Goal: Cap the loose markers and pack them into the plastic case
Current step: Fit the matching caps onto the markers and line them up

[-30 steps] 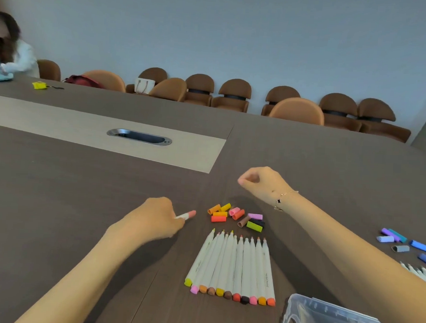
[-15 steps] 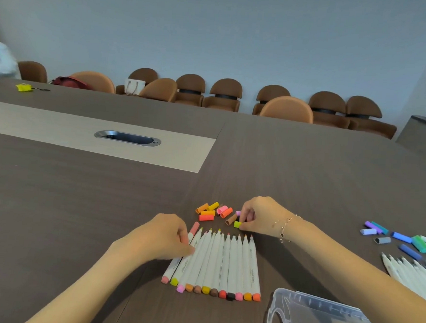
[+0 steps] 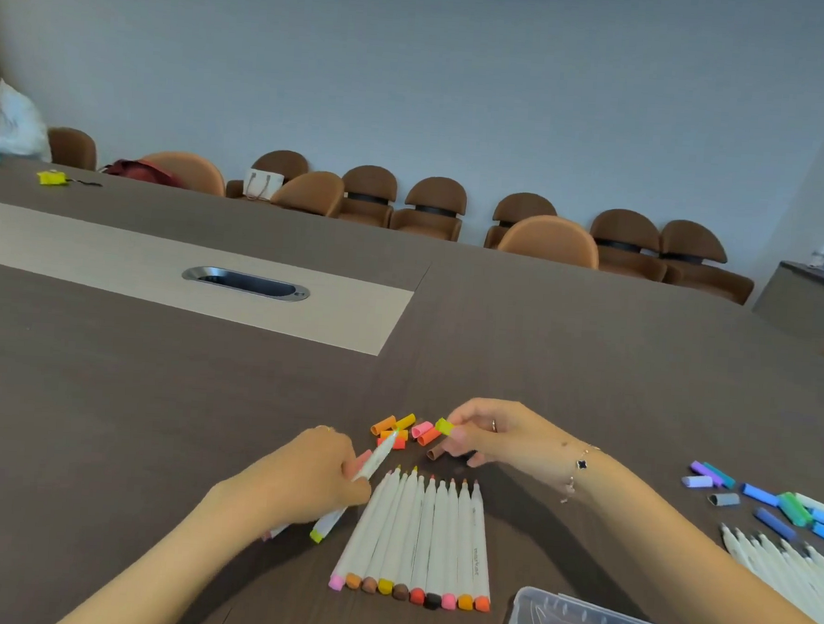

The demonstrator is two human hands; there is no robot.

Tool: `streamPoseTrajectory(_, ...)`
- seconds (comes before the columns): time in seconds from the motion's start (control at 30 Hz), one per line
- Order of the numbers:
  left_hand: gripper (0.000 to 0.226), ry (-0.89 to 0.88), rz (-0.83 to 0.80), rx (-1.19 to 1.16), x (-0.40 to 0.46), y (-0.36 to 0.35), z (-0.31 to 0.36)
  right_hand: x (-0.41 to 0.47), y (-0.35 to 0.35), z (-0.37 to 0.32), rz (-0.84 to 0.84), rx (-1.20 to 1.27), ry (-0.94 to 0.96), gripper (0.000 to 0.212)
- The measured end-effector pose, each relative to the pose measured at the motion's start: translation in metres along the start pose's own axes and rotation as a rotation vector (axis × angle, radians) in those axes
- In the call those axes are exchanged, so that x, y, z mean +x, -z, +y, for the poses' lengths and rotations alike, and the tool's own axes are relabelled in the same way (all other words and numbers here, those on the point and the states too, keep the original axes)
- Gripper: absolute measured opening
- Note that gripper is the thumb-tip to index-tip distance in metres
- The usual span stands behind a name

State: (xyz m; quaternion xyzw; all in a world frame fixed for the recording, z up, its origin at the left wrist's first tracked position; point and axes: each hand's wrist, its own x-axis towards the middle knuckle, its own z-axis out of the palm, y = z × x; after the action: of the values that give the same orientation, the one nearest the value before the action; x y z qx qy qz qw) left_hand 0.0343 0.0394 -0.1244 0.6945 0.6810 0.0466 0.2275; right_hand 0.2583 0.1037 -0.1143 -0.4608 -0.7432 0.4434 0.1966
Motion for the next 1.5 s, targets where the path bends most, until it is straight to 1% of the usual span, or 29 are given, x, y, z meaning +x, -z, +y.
streamPoseTrajectory(0.07,0.02,-0.075,0.016,-0.141,-0.002,0.012,-0.003,-0.004,0.0,-0.001,0.011,0.061,0.037,0.016)
streamPoseTrajectory(0.13,0.015,-0.144,-0.012,-0.244,-0.008,0.02,-0.001,-0.005,0.0,0.0,0.025,0.122,0.065,0.017)
streamPoseTrajectory(0.27,0.011,-0.206,-0.065,-0.275,-0.015,0.027,0.009,-0.005,-0.001,-0.001,0.075,0.119,0.1,0.018)
streamPoseTrajectory(0.53,0.013,-0.202,-0.08,-0.28,-0.018,0.028,0.01,-0.006,-0.003,-0.004,0.141,0.06,0.113,0.02)
streamPoseTrajectory(0.67,0.016,-0.206,-0.094,-0.284,-0.016,0.024,0.012,-0.009,-0.003,-0.005,0.069,0.03,0.128,0.017)
streamPoseTrajectory(0.73,0.022,-0.228,-0.106,-0.292,-0.013,0.019,0.013,-0.007,-0.006,-0.006,0.039,-0.015,0.148,0.017)
streamPoseTrajectory(0.83,0.027,-0.206,-0.045,-0.355,-0.008,0.014,0.014,-0.004,-0.008,-0.011,0.047,-0.02,0.154,0.017)
streamPoseTrajectory(0.97,0.025,-0.161,0.016,-0.428,-0.007,0.022,0.01,0.003,-0.009,-0.019,0.049,0.0,0.179,0.015)
streamPoseTrajectory(1.03,0.022,-0.135,0.018,-0.363,-0.008,0.025,0.006,0.008,-0.015,-0.023,0.004,-0.087,0.179,0.015)
streamPoseTrajectory(1.1,0.02,-0.091,0.029,-0.189,-0.008,0.025,0.001,0.01,-0.019,-0.027,-0.042,-0.23,0.199,0.016)
streamPoseTrajectory(1.13,0.02,-0.061,0.055,-0.078,-0.008,0.024,-0.002,0.009,-0.018,-0.029,-0.03,-0.287,0.205,0.018)
streamPoseTrajectory(1.2,0.024,-0.006,0.119,0.104,-0.006,0.02,-0.008,0.006,-0.009,-0.031,0.105,-0.376,0.198,0.024)
streamPoseTrajectory(1.23,0.026,0.013,0.137,0.156,-0.004,0.017,-0.01,0.003,-0.004,-0.03,0.183,-0.406,0.196,0.025)
streamPoseTrajectory(1.3,0.027,0.028,0.149,0.228,-0.002,0.012,-0.01,-0.004,0.004,-0.024,0.263,-0.436,0.182,0.024)
streamPoseTrajectory(1.43,0.039,0.023,0.143,0.34,0.002,0.0,-0.009,-0.018,0.009,-0.005,0.213,-0.495,0.122,0.021)
streamPoseTrajectory(1.5,0.04,0.022,0.144,0.356,0.005,-0.003,-0.013,-0.023,0.011,0.003,0.199,-0.517,0.097,0.02)
